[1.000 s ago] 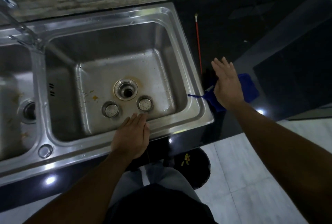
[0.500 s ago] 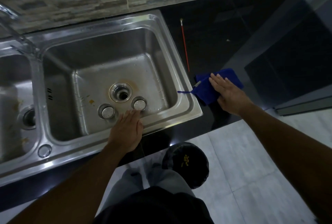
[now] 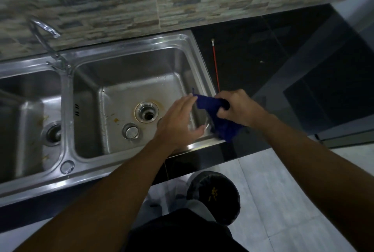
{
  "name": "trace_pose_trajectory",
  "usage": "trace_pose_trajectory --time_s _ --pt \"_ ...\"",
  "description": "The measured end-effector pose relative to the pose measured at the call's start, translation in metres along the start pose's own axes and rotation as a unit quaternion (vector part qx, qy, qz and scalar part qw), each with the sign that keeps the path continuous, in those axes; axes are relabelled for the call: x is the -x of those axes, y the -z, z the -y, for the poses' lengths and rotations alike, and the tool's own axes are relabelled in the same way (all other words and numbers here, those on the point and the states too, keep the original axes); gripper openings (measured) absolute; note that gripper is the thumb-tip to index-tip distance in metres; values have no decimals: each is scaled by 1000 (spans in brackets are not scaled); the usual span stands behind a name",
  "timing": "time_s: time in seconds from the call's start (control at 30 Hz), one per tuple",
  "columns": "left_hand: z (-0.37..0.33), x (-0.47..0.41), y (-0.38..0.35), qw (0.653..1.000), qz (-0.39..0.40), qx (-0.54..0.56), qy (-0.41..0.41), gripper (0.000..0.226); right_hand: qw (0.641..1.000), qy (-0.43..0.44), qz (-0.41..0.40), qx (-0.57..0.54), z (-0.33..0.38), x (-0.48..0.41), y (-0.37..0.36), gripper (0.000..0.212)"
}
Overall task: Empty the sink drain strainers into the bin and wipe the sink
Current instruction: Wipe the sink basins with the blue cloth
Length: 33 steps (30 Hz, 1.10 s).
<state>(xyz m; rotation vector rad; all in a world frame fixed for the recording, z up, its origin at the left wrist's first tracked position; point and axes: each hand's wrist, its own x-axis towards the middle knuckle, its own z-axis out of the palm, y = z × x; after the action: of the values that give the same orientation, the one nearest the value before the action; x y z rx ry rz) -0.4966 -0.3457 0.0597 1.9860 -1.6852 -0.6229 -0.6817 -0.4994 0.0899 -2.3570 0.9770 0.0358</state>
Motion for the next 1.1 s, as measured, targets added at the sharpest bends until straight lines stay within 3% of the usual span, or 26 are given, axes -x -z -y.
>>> trace_pose_trajectory --time_s 0.1,0.17,0.23,0.33,0.47,0.6,0.7,0.83,0.93,1.0,1.1 --pt "5 -3 18 998 -11 -35 -45 77 997 48 12 -55 35 -3 -9 34" --pt "19 5 32 997 -5 -56 -48 54 993 57 24 -103 55 -5 -18 38" --pt "36 17 45 998 15 -64 -19 29 987 39 48 -151 74 -10 -31 41" --pt "65 40 63 996 41 -64 39 19 978 26 114 -170 107 -21 -53 51" --pt "109 75 94 993 82 -22 83 20 982 74 158 -74 162 -37 -96 70" --pt "165 112 136 992 77 11 101 21 979 113 163 -48 223 -59 -143 33" --pt "210 141 171 995 7 20 99 25 979 123 145 -68 277 -81 -167 25" --pt "261 170 206 992 -102 12 73 33 984 152 49 -79 343 -105 -198 49" --pt "303 197 221 994 -90 -13 66 41 985 167 25 -33 371 -115 -234 66" --pt "334 221 226 988 -47 -35 144 51 986 152 57 -23 375 -111 -268 69" --pt "373 259 227 962 -14 -92 257 80 984 127 74 98 379 -98 -319 79"
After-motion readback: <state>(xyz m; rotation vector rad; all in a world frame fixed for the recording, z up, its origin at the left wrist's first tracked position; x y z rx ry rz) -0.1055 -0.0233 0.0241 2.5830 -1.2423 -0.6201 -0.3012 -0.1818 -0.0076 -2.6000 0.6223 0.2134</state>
